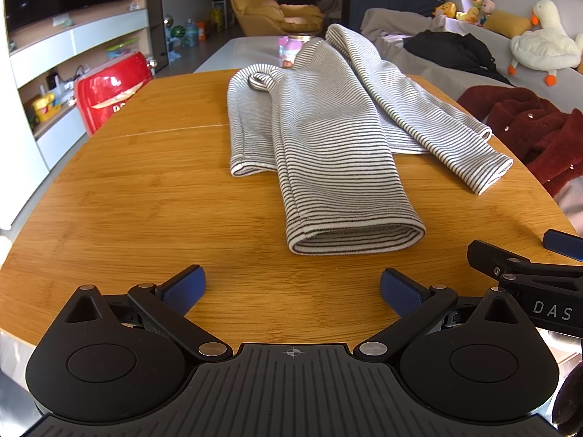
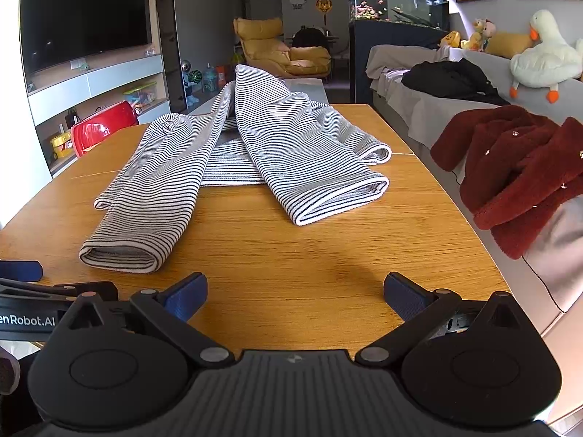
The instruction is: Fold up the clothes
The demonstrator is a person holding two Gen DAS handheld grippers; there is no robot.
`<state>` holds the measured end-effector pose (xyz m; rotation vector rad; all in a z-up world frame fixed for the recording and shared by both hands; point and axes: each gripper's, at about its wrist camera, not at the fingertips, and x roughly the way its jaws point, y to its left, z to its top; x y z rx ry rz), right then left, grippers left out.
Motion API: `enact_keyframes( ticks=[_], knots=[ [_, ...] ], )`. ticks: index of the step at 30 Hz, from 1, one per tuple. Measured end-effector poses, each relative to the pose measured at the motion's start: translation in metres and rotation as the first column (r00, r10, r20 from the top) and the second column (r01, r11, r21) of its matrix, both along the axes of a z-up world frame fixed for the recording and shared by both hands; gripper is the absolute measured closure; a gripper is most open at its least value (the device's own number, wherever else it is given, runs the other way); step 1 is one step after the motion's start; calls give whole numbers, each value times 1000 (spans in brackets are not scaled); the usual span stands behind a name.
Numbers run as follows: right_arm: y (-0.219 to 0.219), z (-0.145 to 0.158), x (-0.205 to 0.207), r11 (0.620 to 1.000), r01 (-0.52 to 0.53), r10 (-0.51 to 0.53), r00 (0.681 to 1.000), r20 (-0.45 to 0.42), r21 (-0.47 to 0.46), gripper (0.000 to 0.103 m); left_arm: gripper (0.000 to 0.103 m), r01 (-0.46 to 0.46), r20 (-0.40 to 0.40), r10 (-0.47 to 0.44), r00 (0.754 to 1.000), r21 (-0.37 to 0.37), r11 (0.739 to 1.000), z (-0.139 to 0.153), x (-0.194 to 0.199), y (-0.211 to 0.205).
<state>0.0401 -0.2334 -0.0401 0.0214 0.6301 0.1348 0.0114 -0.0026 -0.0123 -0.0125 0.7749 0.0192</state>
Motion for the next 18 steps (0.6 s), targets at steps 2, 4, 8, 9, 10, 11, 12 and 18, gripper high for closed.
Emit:
enact_keyframes(
  ticks=[2, 4, 8, 9, 10, 11, 12, 18],
  knots=[
    [0, 0, 0, 1000, -1, 1, 1000, 0, -2, 0, 0, 0, 0, 0, 1000, 0, 1000, 0, 0, 0],
    [1, 0, 1, 1000, -1, 1, 1000, 0, -4, 0, 0, 0, 0, 0, 1000, 0, 1000, 0, 0, 0],
    [1, 0, 1, 1000, -2, 2, 1000, 0, -7, 0, 0, 0, 0, 0, 1000, 0, 1000, 0, 0, 0],
    [1, 1, 1, 1000, -2, 2, 1000, 0, -7, 0, 0, 0, 0, 0, 1000, 0, 1000, 0, 0, 0],
    [1, 0, 1, 1000, -2, 2, 1000, 0, -7, 0, 0, 0, 0, 0, 1000, 0, 1000, 0, 0, 0],
    [1, 0, 0, 1000, -2, 2, 1000, 0, -7, 0, 0, 0, 0, 0, 1000, 0, 1000, 0, 0, 0],
    [2, 0, 0, 1000, -2, 2, 1000, 0, -7, 0, 0, 0, 0, 0, 1000, 0, 1000, 0, 0, 0],
    [2, 0, 0, 1000, -2, 2, 1000, 0, -9, 0, 0, 0, 0, 0, 1000, 0, 1000, 0, 0, 0]
  ],
)
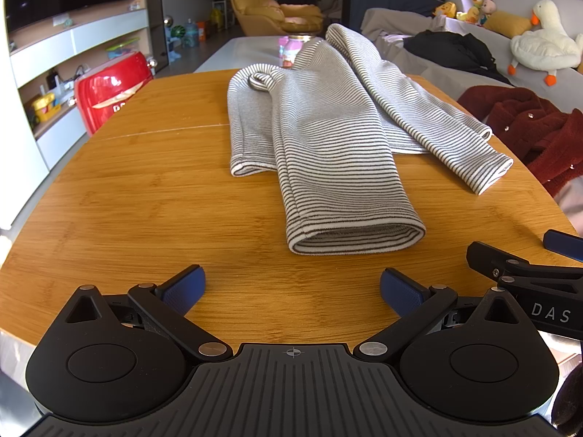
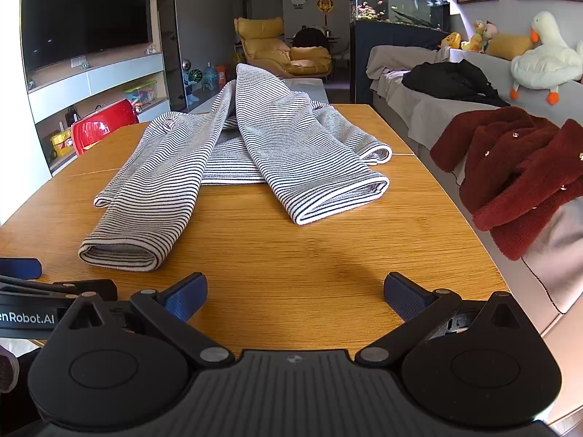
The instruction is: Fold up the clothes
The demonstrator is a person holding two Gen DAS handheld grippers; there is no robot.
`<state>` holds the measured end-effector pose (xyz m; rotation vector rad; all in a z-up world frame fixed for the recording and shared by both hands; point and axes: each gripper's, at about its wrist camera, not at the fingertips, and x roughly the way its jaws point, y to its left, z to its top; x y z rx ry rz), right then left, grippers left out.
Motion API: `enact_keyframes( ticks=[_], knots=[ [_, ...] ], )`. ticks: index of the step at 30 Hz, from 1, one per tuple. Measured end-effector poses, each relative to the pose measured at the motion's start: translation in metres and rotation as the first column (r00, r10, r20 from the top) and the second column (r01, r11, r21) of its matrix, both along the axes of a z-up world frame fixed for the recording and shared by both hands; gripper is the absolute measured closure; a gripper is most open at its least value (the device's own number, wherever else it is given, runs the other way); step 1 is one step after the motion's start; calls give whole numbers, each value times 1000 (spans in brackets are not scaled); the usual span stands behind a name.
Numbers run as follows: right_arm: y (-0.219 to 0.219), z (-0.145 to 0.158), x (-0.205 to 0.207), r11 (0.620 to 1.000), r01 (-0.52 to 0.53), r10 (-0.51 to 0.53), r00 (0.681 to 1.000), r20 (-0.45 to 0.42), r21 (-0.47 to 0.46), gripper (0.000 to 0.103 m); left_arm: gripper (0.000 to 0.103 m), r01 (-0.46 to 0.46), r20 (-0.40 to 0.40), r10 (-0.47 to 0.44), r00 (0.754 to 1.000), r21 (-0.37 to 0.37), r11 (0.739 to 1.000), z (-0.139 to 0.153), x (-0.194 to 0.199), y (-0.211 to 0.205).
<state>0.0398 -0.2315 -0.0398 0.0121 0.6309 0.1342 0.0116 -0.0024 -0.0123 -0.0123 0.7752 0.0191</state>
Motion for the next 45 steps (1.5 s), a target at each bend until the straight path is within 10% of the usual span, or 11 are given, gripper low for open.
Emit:
enact_keyframes(
  ticks=[17, 21, 27, 32, 38, 45],
  knots=[
    [0, -2, 0, 1000, -16, 16, 1000, -2, -22, 0, 0, 11, -17, -11, 1000, -6, 1000, 3, 4, 5],
    [-9, 2, 3, 999, -13, 13, 1000, -18, 46, 0, 0, 22, -16, -24, 1000, -114, 993, 15, 15, 22],
    [-6, 14, 26, 950, -283, 296, 950, -95, 135, 0, 0, 175, 105, -157, 982, -191, 966, 51, 66, 39],
    [-2, 43, 62, 934, -351, 348, 936, 52, 68, 0, 0, 196, 142, -167, 976, -225, 955, 56, 138, 49],
    [10, 61, 123, 961, -261, 274, 944, 184, -91, 2, 0, 184, 61, -175, 983, -437, 880, 30, 209, 69],
    [11, 49, 179, 975, -217, 221, 966, 130, -49, 41, 0, 150, 36, -157, 987, -563, 813, -6, 245, 95]
  ],
)
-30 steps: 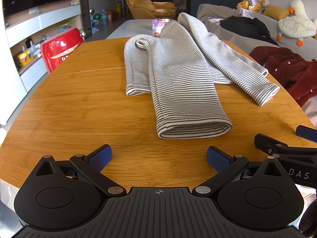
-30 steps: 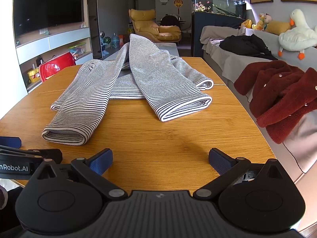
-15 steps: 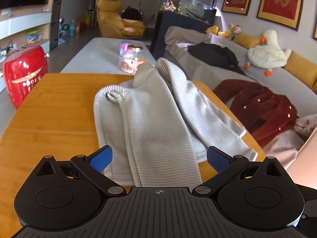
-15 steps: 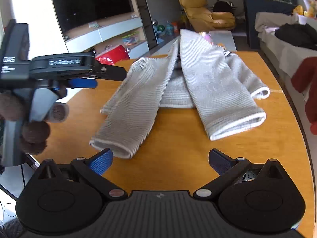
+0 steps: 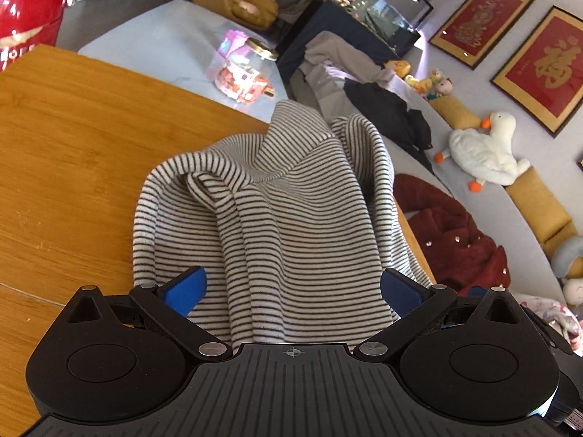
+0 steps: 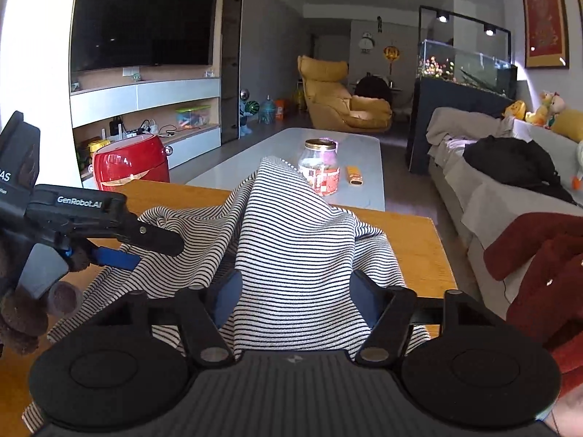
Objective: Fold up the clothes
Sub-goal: 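Move both grippers down onto the striped shirt, then close the left gripper on the shirt while the right gripper grasps another edge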
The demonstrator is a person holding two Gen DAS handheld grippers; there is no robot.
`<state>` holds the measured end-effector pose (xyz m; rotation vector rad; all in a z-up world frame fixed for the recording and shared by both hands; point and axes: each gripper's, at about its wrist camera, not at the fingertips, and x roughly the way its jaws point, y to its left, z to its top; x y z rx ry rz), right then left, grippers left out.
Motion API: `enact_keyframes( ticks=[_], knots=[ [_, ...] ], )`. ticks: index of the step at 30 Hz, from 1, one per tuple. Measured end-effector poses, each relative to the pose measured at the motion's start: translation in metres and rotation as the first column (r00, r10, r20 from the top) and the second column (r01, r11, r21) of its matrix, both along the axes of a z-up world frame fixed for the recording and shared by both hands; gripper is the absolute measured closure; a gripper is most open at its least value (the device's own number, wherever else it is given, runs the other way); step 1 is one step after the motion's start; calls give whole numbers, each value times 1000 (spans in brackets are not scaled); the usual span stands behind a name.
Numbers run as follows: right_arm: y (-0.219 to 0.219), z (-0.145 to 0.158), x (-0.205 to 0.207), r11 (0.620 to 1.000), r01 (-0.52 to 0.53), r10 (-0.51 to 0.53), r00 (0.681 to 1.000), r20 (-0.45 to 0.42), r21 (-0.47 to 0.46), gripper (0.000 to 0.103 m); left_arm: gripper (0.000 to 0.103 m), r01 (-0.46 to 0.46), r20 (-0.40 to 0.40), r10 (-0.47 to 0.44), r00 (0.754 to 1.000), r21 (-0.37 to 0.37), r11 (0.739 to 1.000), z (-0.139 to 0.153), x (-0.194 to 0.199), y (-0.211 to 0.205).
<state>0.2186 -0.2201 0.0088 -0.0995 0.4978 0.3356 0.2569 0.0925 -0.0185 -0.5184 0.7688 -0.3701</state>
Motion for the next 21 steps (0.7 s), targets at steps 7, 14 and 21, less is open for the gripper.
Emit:
enact_keyframes(
  ticks=[7, 14, 21],
  knots=[
    [3, -22, 33, 998, 22, -16, 994, -109, 55, 42, 0, -1, -69, 4, 998, 41, 999, 5, 11, -9],
    [-1, -30, 32, 997, 17, -7, 992, -127, 78, 42, 45, -25, -8, 27, 1000, 229, 973, 11, 11, -39],
    [4, -6, 38, 1000, 7, -6, 999, -35, 18, 52, 90, -153, 80, 142, 987, 148, 977, 39, 12, 2]
  ],
)
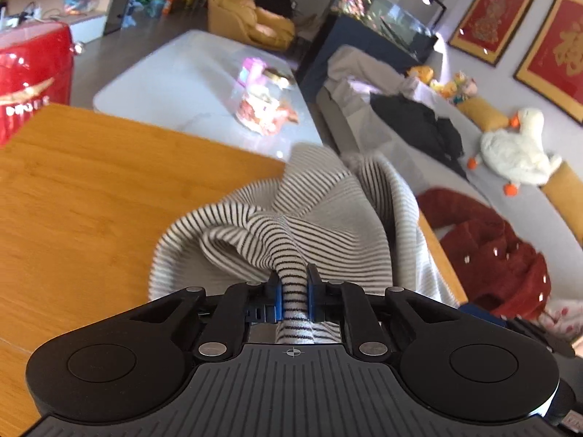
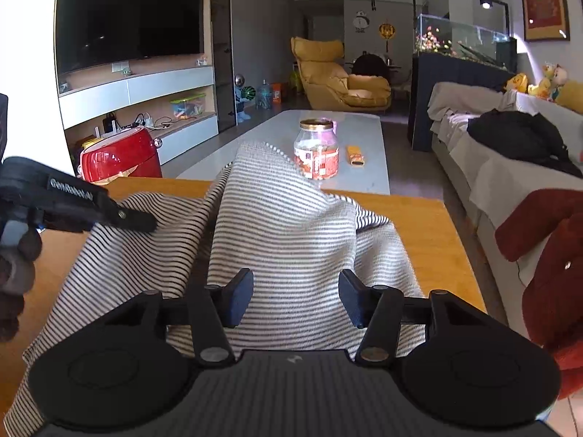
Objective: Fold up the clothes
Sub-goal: 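Close the left gripper on the shirt while the right gripper grasps another edge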
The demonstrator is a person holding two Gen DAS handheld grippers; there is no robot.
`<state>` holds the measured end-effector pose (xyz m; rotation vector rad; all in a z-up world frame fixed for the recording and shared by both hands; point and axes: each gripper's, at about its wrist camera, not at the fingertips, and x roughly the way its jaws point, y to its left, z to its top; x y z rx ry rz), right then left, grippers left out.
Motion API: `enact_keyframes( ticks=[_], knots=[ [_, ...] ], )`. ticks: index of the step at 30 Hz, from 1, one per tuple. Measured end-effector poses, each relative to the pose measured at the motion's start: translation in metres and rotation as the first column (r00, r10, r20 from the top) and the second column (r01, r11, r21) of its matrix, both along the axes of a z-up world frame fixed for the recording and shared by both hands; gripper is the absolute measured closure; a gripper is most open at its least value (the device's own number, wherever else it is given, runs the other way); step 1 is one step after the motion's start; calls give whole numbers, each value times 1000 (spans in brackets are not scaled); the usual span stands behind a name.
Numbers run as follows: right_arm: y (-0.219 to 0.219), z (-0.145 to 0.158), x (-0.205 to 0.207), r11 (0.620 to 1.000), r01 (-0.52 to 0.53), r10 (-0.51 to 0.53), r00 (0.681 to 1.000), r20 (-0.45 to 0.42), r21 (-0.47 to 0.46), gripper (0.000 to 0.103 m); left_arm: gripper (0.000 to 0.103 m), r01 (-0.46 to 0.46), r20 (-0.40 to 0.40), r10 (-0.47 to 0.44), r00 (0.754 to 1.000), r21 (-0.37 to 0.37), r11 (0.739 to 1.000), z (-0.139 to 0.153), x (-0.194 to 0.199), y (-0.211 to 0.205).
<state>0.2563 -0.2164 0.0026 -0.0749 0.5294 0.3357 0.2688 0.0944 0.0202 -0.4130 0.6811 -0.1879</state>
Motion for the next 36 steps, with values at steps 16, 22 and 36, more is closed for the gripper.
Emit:
enact_keyframes(
  ticks=[16, 22, 36],
  knots=[
    [125, 2, 65, 972, -178, 192, 978, 83, -153, 33, 89, -255, -89, 246, 965, -111, 961, -18, -2, 123],
    [159, 0, 63, 925, -196, 251, 959, 135, -327, 53, 89, -232, -85, 223, 971, -123, 965, -22, -2, 118],
    [41, -4, 154, 921, 197, -178, 980, 87, -336, 96, 90, -387, -41, 384, 922, -89, 918, -10, -14, 158]
  ],
)
